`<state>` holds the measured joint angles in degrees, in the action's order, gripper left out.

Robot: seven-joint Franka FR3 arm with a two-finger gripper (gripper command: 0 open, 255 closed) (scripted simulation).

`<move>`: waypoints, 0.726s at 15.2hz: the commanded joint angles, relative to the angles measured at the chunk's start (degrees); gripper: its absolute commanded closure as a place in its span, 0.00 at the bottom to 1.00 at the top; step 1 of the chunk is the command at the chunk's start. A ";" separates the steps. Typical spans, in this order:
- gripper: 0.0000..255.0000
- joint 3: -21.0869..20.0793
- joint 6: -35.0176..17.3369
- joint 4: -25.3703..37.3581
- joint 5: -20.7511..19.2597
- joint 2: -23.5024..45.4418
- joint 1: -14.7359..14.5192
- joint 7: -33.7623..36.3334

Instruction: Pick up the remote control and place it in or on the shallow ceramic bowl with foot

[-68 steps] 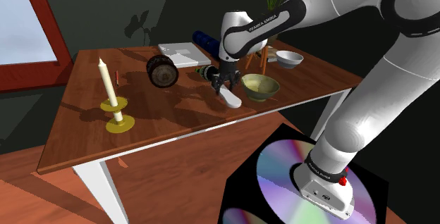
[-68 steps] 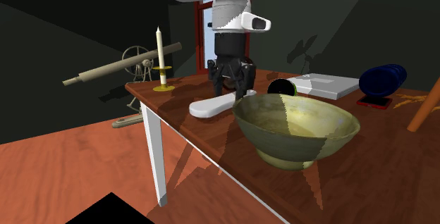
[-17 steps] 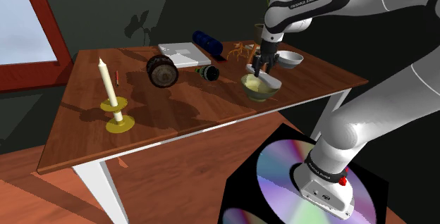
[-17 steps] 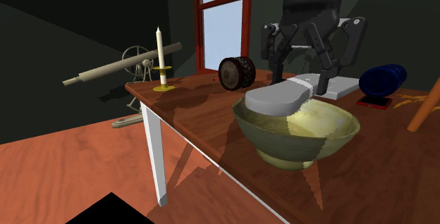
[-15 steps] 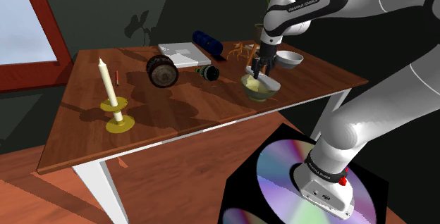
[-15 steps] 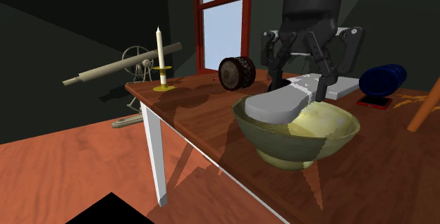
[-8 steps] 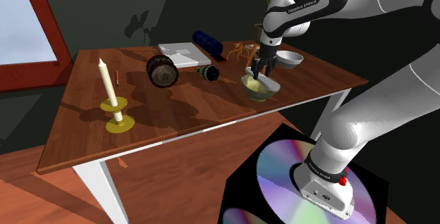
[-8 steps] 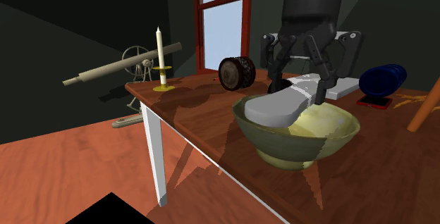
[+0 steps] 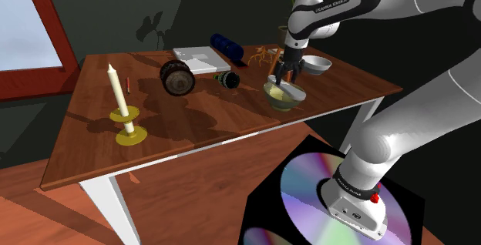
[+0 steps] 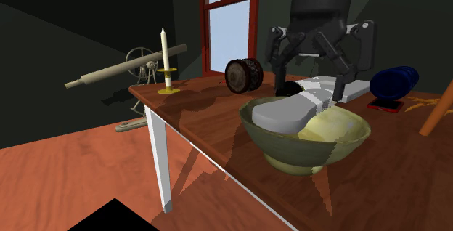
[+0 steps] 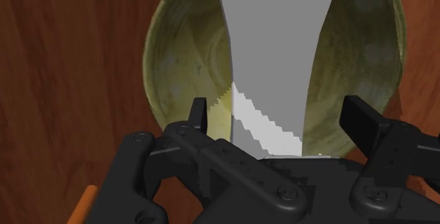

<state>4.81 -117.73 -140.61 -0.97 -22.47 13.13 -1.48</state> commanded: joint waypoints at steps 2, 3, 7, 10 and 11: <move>0.00 -0.05 5.28 3.80 -0.06 -1.46 0.05 -0.02; 0.00 -0.08 6.87 5.06 -0.06 -1.79 0.06 -0.01; 0.00 -0.08 6.87 5.06 -0.06 -1.79 0.06 -0.01; 0.00 -0.08 6.87 5.06 -0.06 -1.79 0.06 -0.01; 0.00 -0.08 6.87 5.06 -0.06 -1.79 0.06 -0.01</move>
